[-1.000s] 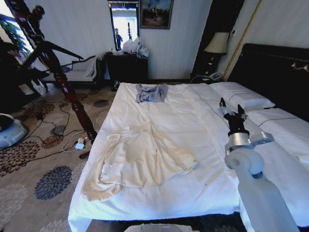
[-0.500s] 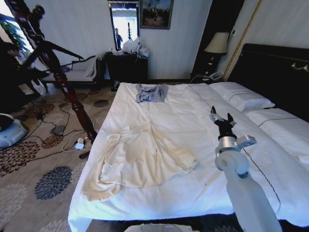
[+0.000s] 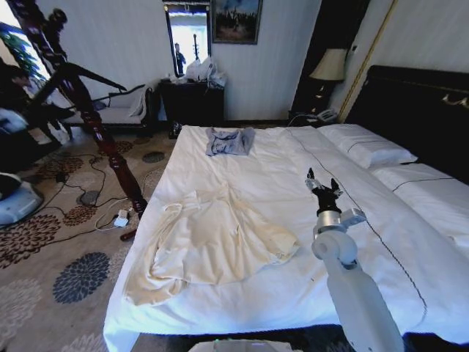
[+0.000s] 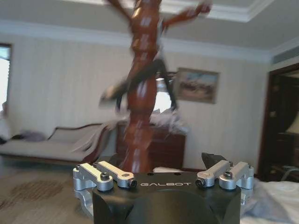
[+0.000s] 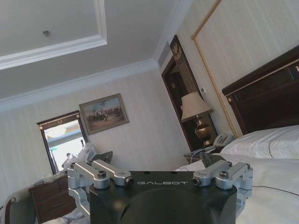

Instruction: Pick up the clothes from the bed and hang them on the clothes hanger.

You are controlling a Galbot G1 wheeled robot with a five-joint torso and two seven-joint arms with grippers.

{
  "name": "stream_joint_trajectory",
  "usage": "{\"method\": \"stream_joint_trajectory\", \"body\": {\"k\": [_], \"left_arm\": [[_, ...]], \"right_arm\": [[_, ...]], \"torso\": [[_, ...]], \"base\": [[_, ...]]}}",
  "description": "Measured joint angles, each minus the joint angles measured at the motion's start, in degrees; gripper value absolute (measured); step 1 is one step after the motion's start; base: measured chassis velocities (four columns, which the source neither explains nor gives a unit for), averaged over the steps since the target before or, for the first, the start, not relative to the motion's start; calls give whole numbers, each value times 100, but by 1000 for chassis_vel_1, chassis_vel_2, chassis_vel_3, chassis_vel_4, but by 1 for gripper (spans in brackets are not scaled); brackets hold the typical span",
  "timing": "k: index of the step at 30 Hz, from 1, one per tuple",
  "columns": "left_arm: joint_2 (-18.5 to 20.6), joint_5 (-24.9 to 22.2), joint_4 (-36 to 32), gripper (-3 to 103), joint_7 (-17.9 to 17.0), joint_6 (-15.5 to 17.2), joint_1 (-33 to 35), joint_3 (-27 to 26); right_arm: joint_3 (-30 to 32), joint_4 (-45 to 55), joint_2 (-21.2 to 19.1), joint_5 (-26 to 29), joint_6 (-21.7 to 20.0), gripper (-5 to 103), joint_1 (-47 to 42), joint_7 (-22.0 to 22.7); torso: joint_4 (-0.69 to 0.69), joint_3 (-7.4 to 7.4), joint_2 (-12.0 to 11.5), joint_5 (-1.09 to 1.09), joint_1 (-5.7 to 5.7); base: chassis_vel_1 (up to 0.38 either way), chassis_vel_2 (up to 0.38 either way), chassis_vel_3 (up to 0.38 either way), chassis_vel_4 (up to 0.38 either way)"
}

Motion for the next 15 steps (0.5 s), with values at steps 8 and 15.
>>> {"method": "stream_joint_trajectory", "body": {"k": [8,15], "left_arm": [[-1013,506,350,100,-368,-292,-1924,1696],[-807,35,871,100,-533,-28,-4267,3273]], "right_arm": [[-41,-336,101,-238,91,100,40,-15],[-74,-471,229,-410,137,100,32,-14]], "torso": [[-7,1,-1,-4,1],[-4,1,-1,3,2]], "base": [[0,0,0,0],[0,0,0,0]]}}
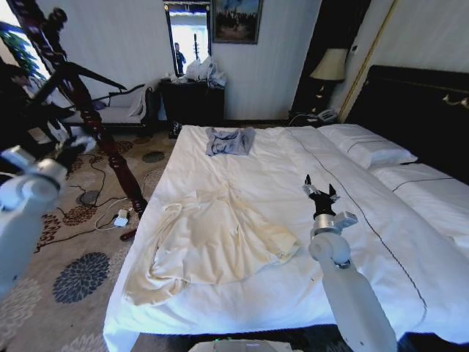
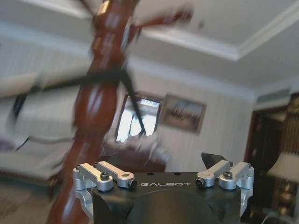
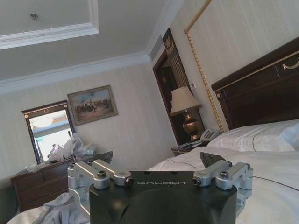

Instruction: Pick up the clothes from the bed and hang them on the clothes hanger.

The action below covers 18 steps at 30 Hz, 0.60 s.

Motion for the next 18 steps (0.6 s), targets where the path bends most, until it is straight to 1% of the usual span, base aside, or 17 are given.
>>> {"method": "stream_joint_trajectory", "body": {"k": [1,2,4,5,7,8,10,12,13,15,18], "left_arm": [[48,-36,22,100,-40,75,-252,133],[48,-36,22,100,-40,75,-252,133],[166,-117,20,100,-179,287,-691,309],[224,-167,7,100,-216,374,-829,337],[340,-247,38,100,-297,547,-1077,389],[340,-247,38,100,-297,547,-1077,389],[431,-272,208,100,-308,677,-1296,455],[533,-241,658,100,-195,716,-1531,603],[533,-241,658,100,-195,716,-1531,603],[565,-268,1054,100,-111,712,-1667,737],[529,-341,1344,100,-69,697,-1773,776]], "right_arm": [[18,-5,2,-4,9,100,-11,0],[18,-5,2,-4,9,100,-11,0],[58,-5,-2,-8,21,100,-31,0],[69,-2,-12,-7,21,100,-40,0],[87,14,-43,-3,23,100,-47,0],[87,14,-43,-3,23,100,-47,0],[93,22,-67,0,25,100,-52,0],[96,33,-73,1,31,100,-60,0],[96,33,-73,1,31,100,-60,0],[85,41,-65,2,39,100,-73,-1],[80,47,-64,2,53,100,-102,-1]], "torso": [[2,0,0,0,-1],[2,0,0,0,-1],[-2,-1,0,-2,-2],[-1,0,0,-2,-1],[2,0,0,-5,-1],[2,0,0,-5,-1],[2,-1,0,-3,-2],[0,-1,1,-4,-2],[0,-1,1,-4,-2],[3,0,0,-7,-2],[1,-1,0,-8,-2]], "base": [[0,0,0,0],[0,0,0,0],[0,0,0,0],[0,0,0,0],[0,0,0,0],[0,0,0,0],[0,0,0,0],[0,0,0,0],[0,0,0,0],[0,0,0,0],[0,0,0,0]]}}
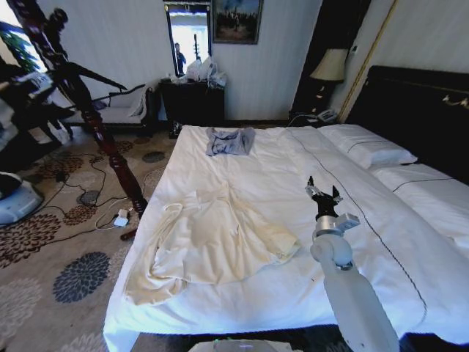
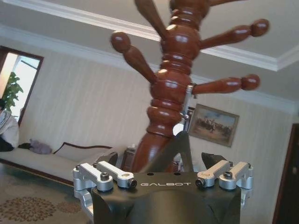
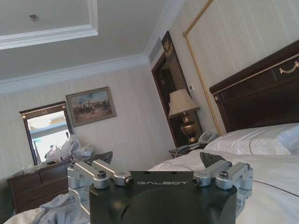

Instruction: Pick up the clothes from the bed and hang them on the clothes hanger.

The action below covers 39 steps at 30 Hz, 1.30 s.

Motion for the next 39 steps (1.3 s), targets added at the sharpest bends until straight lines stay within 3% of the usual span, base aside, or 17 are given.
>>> {"method": "stream_joint_trajectory", "body": {"k": [8,16,32,39], "left_arm": [[-97,16,233,100,-63,114,-158,98],[-219,-7,133,100,-588,991,-253,302],[-603,-122,282,102,-932,1202,-898,758],[-674,-184,367,84,-1085,1304,-1069,876]], "right_arm": [[85,-8,-125,8,38,100,-110,-1],[112,-28,-114,12,39,100,-125,15],[168,-131,-106,7,57,100,-130,45],[246,-171,-162,14,79,100,-161,65]], "torso": [[-2,0,0,3,0],[-1,0,0,2,0],[-1,0,0,4,0],[-1,0,0,3,0]], "base": [[0,0,0,0],[0,0,0,0],[0,0,0,0],[0,0,0,0]]}}
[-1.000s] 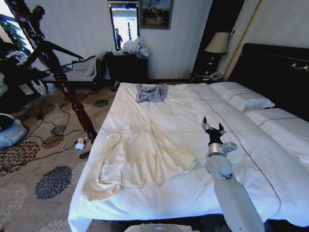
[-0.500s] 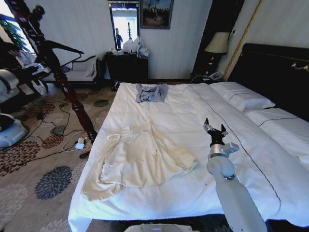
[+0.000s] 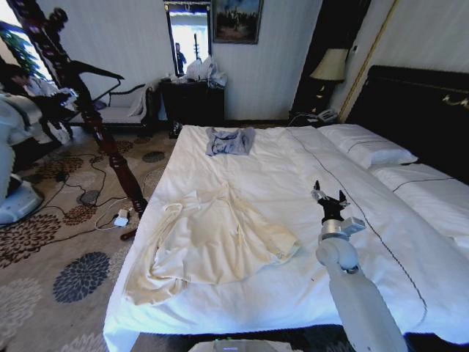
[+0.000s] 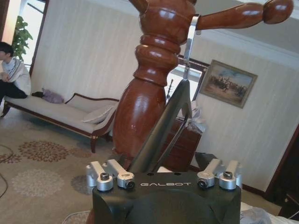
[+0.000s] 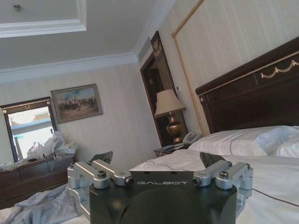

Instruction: Pick up the clothes from the bed and hang them on the clothes hanger.

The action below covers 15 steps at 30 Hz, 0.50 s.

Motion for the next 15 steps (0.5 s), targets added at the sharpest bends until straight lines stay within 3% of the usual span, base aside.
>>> {"method": "stream_joint_trajectory", "body": {"k": [2,6,8,12,14,15], "left_arm": [[-1,-21,0,78,-48,33,-6,7],[23,-84,-11,56,-173,145,-7,13],[31,-91,-13,56,-179,152,-7,13],[70,-133,-57,35,-167,158,16,10],[73,-137,-71,35,-154,159,18,8],[78,-140,-81,29,-145,158,19,5]], "right_arm": [[3,-2,-2,0,2,100,-1,8],[8,-5,-12,1,3,100,-5,25],[8,-5,-16,1,3,100,-5,28],[14,-4,-24,1,3,100,-5,55],[14,1,-24,1,2,100,-5,61],[15,5,-25,1,2,100,-7,67]], "torso": [[0,0,0,0,0],[0,0,0,0,0],[0,0,0,0,0],[0,0,0,0,0],[-1,0,0,0,0],[-1,0,0,0,0]], "base": [[0,0,0,0],[0,0,0,0],[0,0,0,0],[0,0,0,0],[0,0,0,0],[0,0,0,0]]}}
